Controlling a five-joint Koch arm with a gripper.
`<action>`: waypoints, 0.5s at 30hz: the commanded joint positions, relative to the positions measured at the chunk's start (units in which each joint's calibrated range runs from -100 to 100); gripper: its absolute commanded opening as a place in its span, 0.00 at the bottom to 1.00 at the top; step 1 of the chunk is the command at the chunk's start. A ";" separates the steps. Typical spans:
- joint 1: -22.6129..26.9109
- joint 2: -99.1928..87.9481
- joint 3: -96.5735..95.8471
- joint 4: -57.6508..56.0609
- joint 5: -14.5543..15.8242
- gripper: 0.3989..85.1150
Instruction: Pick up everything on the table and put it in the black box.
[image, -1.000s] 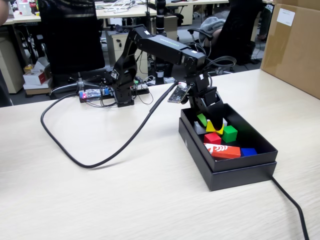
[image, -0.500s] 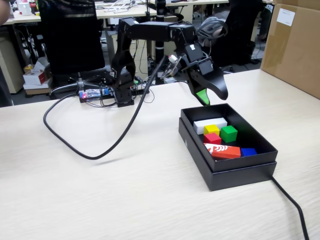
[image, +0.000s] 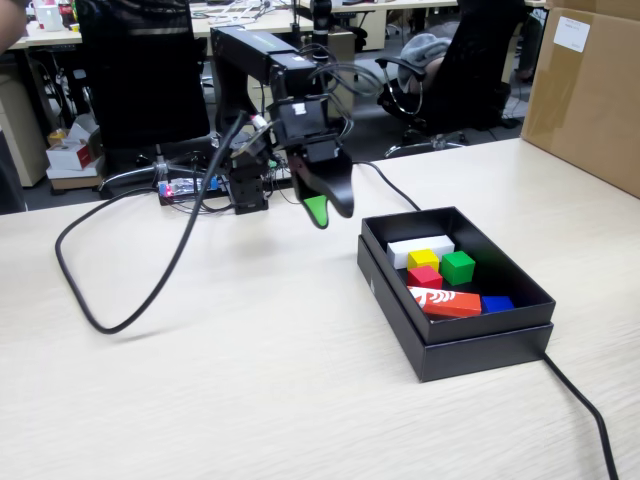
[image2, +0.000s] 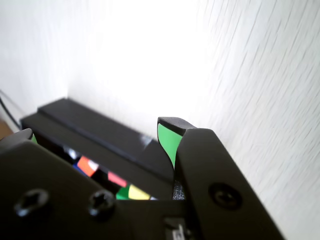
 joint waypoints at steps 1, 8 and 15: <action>-1.95 -8.94 -4.82 9.98 -0.83 0.57; -4.93 -27.30 -33.56 21.03 -1.03 0.58; -7.13 -36.48 -48.79 33.22 -1.61 0.58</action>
